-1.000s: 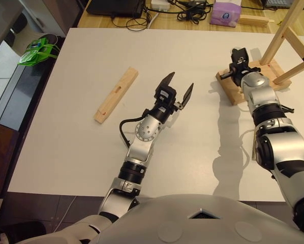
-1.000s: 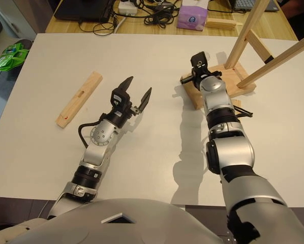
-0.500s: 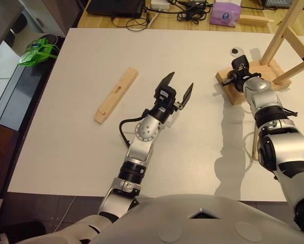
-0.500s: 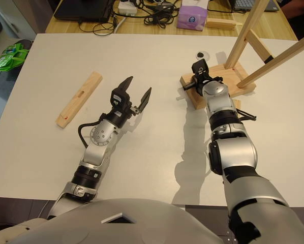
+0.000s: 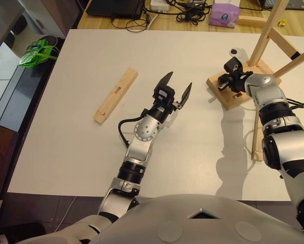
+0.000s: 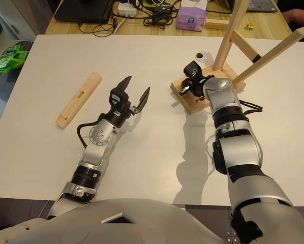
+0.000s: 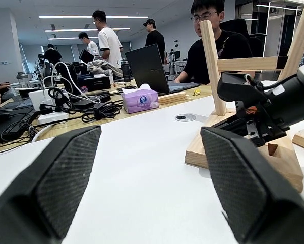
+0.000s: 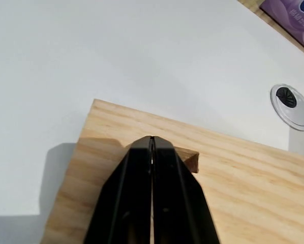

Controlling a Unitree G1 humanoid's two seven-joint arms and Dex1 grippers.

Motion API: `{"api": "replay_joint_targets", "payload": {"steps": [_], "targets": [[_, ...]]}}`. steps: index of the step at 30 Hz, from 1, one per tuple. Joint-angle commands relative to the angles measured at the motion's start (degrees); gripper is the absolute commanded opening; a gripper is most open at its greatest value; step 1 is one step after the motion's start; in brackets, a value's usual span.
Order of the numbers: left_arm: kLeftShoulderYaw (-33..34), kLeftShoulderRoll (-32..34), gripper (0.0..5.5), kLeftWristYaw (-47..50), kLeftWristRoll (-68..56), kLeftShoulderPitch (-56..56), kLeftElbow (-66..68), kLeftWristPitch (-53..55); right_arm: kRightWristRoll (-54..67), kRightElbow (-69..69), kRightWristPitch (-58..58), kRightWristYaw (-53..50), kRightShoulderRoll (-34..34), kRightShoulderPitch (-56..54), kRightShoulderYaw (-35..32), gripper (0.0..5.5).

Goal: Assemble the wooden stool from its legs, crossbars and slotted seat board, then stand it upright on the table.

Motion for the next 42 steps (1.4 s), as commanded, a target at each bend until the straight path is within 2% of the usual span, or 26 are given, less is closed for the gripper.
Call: {"api": "replay_joint_targets", "payload": {"steps": [1, 6, 11, 27, 31, 35, 42], "targets": [[0.6, 0.4, 3.63, 0.3, 0.5, -0.8, 0.7, -0.5, -1.1, -6.4, 4.4, 8.3, -2.6, 6.9, 3.7, 0.01], [1.9, 0.7, 3.63, 1.0, 0.5, -1.5, 1.2, -0.8, 1.2, -23.8, 8.1, 20.7, -8.0, 15.8, 7.7, 0.01], [2.1, 0.6, 3.63, 0.9, 0.6, -2.1, 1.8, -1.3, 4.1, -36.1, 12.0, 25.0, -9.6, 21.1, 9.4, 0.01], [2.0, 0.7, 3.63, 0.2, 0.5, -2.8, 2.9, -1.9, 8.9, -51.0, 10.3, 34.8, -17.7, 28.1, 13.2, 0.01], [2.3, 1.0, 3.63, -0.2, 0.3, -3.2, 3.2, -2.0, 10.7, -50.6, 7.3, 29.1, -14.9, 24.6, 7.6, 0.01], [2.2, 1.3, 3.63, -0.6, 0.2, -3.1, 2.9, -2.0, 17.2, -52.4, 3.7, 21.6, -10.0, 19.9, -2.5, 0.01], [3.4, 0.7, 3.63, 1.4, 0.1, -3.3, 1.9, -4.2, 23.9, -59.7, 0.7, 18.5, -10.0, 23.6, -10.4, 0.01]]}}
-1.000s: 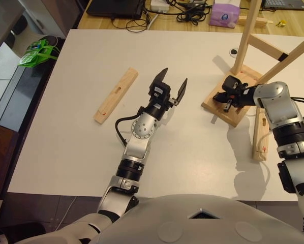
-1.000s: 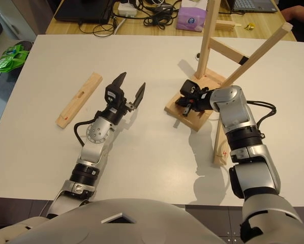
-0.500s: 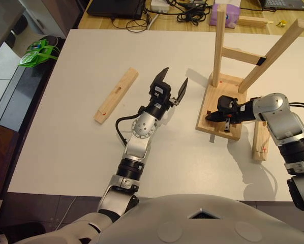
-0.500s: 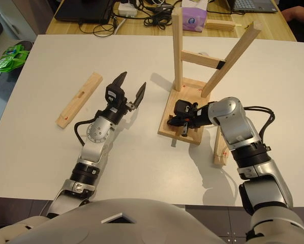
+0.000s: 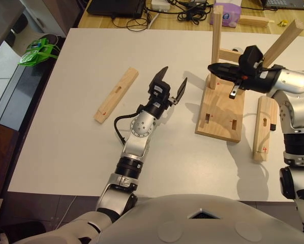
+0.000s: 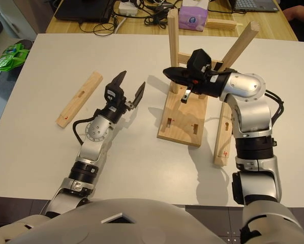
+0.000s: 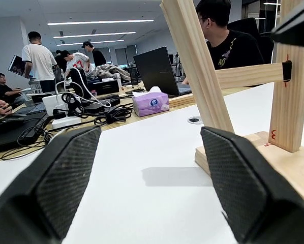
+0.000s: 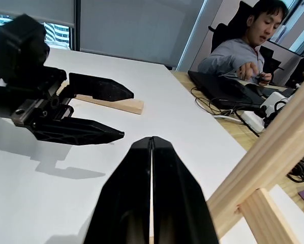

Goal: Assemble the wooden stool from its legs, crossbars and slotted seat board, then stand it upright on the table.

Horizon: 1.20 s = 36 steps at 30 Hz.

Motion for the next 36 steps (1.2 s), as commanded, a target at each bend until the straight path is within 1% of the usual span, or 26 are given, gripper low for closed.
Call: {"api": "replay_joint_targets", "payload": {"steps": [1, 6, 10, 12, 16, 18, 21, 25, 27, 29, 31, 34, 36], "targets": [[1.6, -0.5, 3.63, 2.1, 0.2, -0.9, -1.0, -1.8, 3.7, -3.7, -1.1, -2.7, 0.4, 3.2, -4.5, 0.01], [6.2, -1.4, 3.63, 8.0, -0.6, -1.8, -1.4, -2.5, 11.7, -9.1, 0.6, -5.4, 1.1, 6.8, -11.0, 0.01], [11.6, -1.8, 3.63, 12.9, -2.5, -1.0, -3.8, -0.2, 18.3, -13.5, 4.9, -2.3, -3.4, 16.4, -16.9, 0.01], [13.2, -0.3, 3.63, 14.3, -1.7, 0.3, -6.7, 2.0, 19.6, -14.1, 5.4, 0.5, -6.0, 23.2, -19.6, 0.01], [15.8, 4.6, 3.63, 13.1, -0.8, 4.4, -14.1, 9.3, 18.7, -11.1, 5.5, 4.6, -11.6, 31.0, -23.5, 0.01], [17.1, 6.1, 3.63, 12.5, -1.4, 6.3, -16.6, 11.1, 16.6, -6.9, 3.6, 6.6, -14.3, 32.9, -24.6, 0.01], [17.3, 6.0, 3.63, 12.7, -1.3, 8.7, -17.3, 11.4, 13.0, 4.8, -1.0, 8.1, -16.9, 33.2, -26.0, 0.52], [14.7, 4.1, 3.63, 12.2, -0.9, 11.5, -17.9, 10.7, 10.2, 16.4, -8.3, 7.1, -15.1, 35.5, -27.6, 1.35], [14.3, 4.1, 3.63, 12.1, -0.7, 12.6, -17.9, 9.7, 8.6, 24.4, -17.2, 4.6, -13.2, 35.4, -29.7, 1.71], [14.6, 4.2, 3.63, 12.1, -0.9, 13.2, -17.5, 8.9, 6.4, 32.7, -26.9, 2.4, -12.8, 35.6, -31.2, 2.03], [14.8, 4.2, 3.63, 12.1, -1.1, 13.6, -17.2, 8.4, 5.5, 38.5, -31.8, 2.1, -13.4, 35.5, -31.7, 2.03], [14.8, 4.0, 3.63, 12.2, -1.1, 13.6, -17.0, 7.9, 4.4, 44.0, -34.1, 2.8, -14.6, 35.8, -30.5, 2.03], [14.7, 3.8, 3.63, 12.3, -1.1, 13.8, -17.3, 7.7, 3.5, 46.0, -34.2, 3.0, -14.7, 36.2, -29.5, 2.35]]}}
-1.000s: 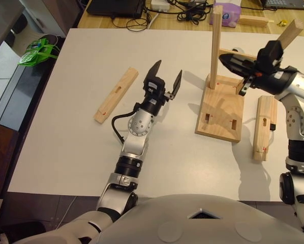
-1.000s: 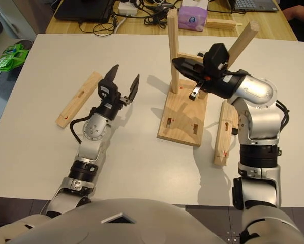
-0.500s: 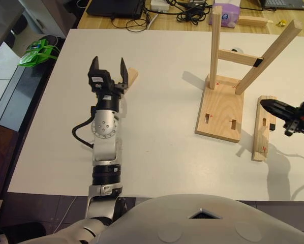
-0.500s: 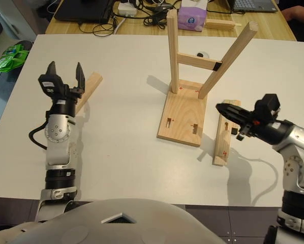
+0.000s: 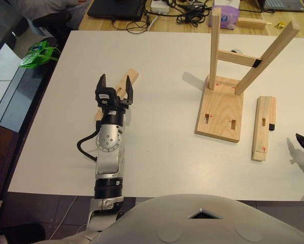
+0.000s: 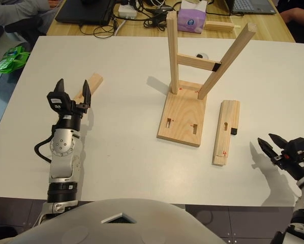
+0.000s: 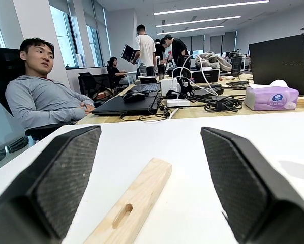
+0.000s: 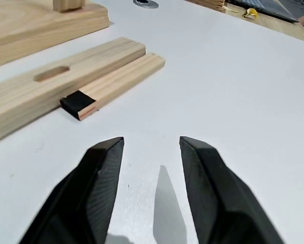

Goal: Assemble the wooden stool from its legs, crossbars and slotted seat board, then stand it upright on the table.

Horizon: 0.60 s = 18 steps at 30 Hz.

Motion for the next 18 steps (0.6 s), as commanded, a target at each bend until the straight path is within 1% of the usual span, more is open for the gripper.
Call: {"api": "replay_joint_targets", "payload": {"steps": [1, 5, 7, 9, 14, 18], "targets": [[-0.1, -0.2, 3.63, 0.1, 0.1, 0.5, -0.1, -0.3, -1.8, 3.4, -0.7, 1.2, -1.2, 0.8, 2.0, 2.55], [-0.5, -0.8, 3.63, 0.3, 0.2, 0.7, 0.1, -0.5, -0.4, -1.0, 3.7, 5.7, -0.2, 3.1, 4.8, 3.29], [-0.6, -1.1, 3.63, 0.5, 0.3, 0.6, 0.1, -0.5, -0.3, -2.1, 4.9, 6.0, -0.3, 3.5, 5.5, 3.64], [-0.7, -1.5, 3.63, 0.7, 0.3, 0.6, 0.1, -0.7, -1.2, -0.2, 3.2, 6.2, -0.8, 3.7, 5.9, 3.95], [-1.0, -1.8, 3.63, 0.7, 0.2, 0.3, 0.5, -0.9, -7.5, 4.2, -4.1, -0.4, -1.0, 3.4, 9.3, 4.00], [-1.2, -2.1, 3.63, 0.7, 0.0, 0.2, 0.5, -0.8, -9.0, 4.1, -3.2, -4.0, 0.5, 4.3, 12.5, 4.00]]}}
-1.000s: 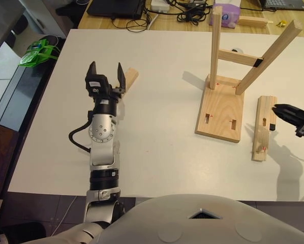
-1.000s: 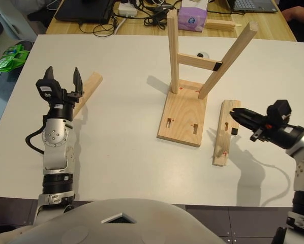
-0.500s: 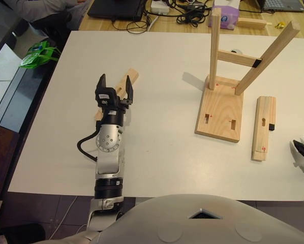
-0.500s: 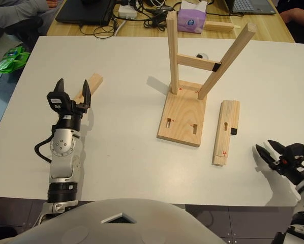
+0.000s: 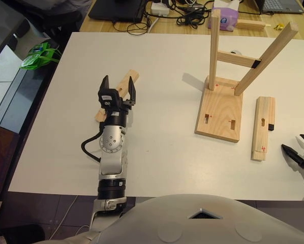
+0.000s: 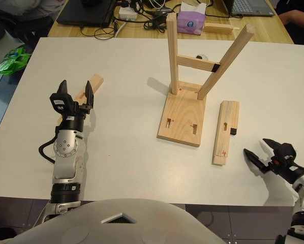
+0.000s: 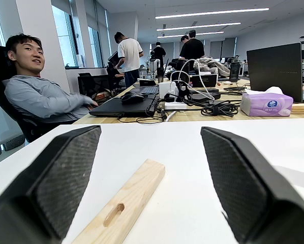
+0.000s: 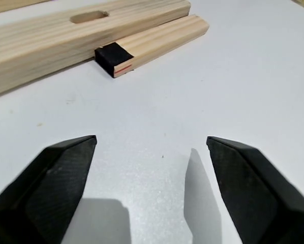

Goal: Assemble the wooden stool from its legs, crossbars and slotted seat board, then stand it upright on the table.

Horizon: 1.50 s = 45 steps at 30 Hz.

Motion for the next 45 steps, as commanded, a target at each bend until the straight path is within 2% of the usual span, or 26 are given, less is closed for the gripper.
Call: {"api": "replay_joint_targets", "payload": {"steps": [1, 8, 13, 16, 21, 27, 32, 45], "targets": [[-0.4, -0.4, 3.63, 0.0, 0.0, -0.3, 0.4, -0.2, -4.8, 1.3, 3.6, -2.7, 2.8, 2.9, 5.0, 4.00], [-0.5, -0.4, 3.63, -0.2, -0.1, -1.0, 0.9, -0.4, -2.1, 2.7, 6.4, -4.9, 2.7, 2.5, 5.1, 4.00], [-0.7, -0.4, 3.63, -0.4, -0.2, -1.2, 1.5, -0.6, 2.7, -0.8, 6.8, 8.0, 0.8, 8.4, 6.5, 4.00], [-1.0, -0.5, 3.63, -0.6, -0.1, -1.7, 2.2, -1.0, 5.1, 0.3, 7.3, 10.6, 0.8, 8.6, 5.9, 4.00], [-1.3, -0.5, 3.63, -1.1, -0.2, -3.0, 3.3, -1.3, -1.0, -14.9, 28.5, -9.6, 10.0, -7.3, 16.3, 4.00], [-1.5, -0.8, 3.63, -1.2, 0.0, -3.6, 3.6, -1.3, -1.6, -25.9, 41.7, -19.3, 12.1, -8.7, 19.1, 4.00], [-1.5, -1.0, 3.63, -1.1, 0.0, -3.1, 3.7, -1.6, -1.1, -32.5, 47.4, -22.6, 11.9, -7.2, 19.3, 4.00], [-1.6, -1.4, 3.63, -0.6, 0.1, -3.2, 3.9, -1.8, -1.1, -36.9, 50.1, -24.6, 11.4, -6.2, 18.4, 4.00]]}}
